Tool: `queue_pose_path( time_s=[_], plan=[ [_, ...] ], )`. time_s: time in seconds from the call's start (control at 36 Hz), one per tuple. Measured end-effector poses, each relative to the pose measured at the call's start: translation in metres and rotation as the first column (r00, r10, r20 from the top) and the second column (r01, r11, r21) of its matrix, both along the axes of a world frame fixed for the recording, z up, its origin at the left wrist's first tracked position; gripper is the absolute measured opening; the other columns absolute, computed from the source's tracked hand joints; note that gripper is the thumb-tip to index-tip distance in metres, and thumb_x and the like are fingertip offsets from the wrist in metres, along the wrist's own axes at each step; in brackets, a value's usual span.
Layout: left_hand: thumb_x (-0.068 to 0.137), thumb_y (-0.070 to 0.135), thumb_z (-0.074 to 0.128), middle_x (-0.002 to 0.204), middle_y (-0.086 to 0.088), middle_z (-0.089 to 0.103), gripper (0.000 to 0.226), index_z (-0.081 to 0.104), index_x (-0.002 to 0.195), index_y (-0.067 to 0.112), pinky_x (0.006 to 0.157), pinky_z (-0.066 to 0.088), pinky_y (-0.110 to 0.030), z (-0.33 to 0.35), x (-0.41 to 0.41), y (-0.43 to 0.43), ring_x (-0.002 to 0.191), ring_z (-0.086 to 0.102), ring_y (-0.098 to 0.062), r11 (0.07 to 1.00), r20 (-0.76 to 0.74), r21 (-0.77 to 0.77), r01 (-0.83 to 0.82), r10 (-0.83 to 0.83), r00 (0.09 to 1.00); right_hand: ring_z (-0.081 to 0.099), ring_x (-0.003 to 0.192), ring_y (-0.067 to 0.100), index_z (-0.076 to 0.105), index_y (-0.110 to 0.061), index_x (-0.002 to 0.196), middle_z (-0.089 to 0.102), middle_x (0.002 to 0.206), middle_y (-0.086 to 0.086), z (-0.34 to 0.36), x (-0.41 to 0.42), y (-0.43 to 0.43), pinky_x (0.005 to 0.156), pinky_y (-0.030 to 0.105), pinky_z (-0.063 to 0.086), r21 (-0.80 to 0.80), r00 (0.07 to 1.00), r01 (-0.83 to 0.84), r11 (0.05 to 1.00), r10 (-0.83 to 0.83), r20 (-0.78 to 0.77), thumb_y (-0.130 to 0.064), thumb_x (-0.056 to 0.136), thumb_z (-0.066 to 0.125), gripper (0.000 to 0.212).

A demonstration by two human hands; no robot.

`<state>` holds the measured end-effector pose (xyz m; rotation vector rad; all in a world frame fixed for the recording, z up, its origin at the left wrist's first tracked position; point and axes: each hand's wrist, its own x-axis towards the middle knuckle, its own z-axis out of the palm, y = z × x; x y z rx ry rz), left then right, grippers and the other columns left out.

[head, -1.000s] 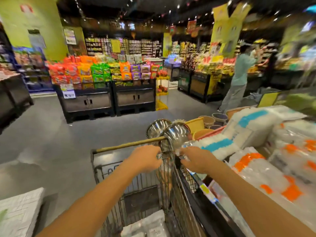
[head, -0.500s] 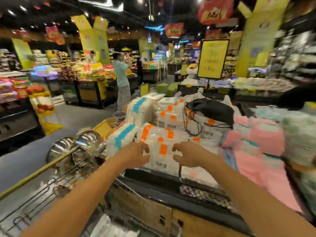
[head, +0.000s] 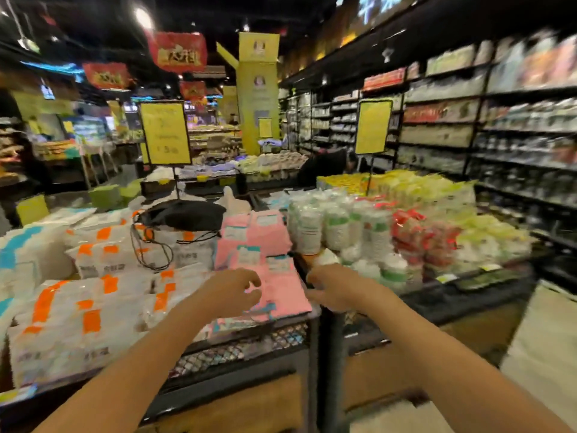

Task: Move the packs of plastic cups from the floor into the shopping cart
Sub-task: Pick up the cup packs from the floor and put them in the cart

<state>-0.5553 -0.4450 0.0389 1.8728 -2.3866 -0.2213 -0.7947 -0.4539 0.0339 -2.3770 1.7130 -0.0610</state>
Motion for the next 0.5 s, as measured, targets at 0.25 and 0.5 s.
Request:
queue_pose_path(
  time_s=[0.25,0.5],
  plan=[
    [0.094,0.041,0.049,0.12,0.004,0.063,0.034,0.061,0.121,0.025,0.096,0.047,-0.034,-0.014,-0.185,-0.013,0.113,0.058,-0.02,0.951,-0.044,0.065,0.303,-0.301,0.953,0.059,0.127,0.031,0.052,-0.017,0.148,0.059,0.145,0.007,-0.002,-0.185,0.067,0.102,0.046,0.053,0.056,0.955,0.296,0.953,-0.296,-0.023,-0.04,0.109,0.049,0.045],
    [0.099,0.041,0.046,0.132,0.003,0.058,0.039,0.054,0.133,0.025,0.093,0.046,-0.029,-0.03,-0.317,-0.001,0.114,0.056,-0.017,0.784,-0.076,0.137,0.606,-0.601,0.796,0.062,0.123,0.028,0.056,-0.015,0.143,0.062,0.14,0.007,-0.023,-0.294,0.139,0.101,0.042,0.054,0.062,0.81,0.586,0.808,-0.583,-0.057,-0.035,0.11,0.049,0.04]
  ],
)
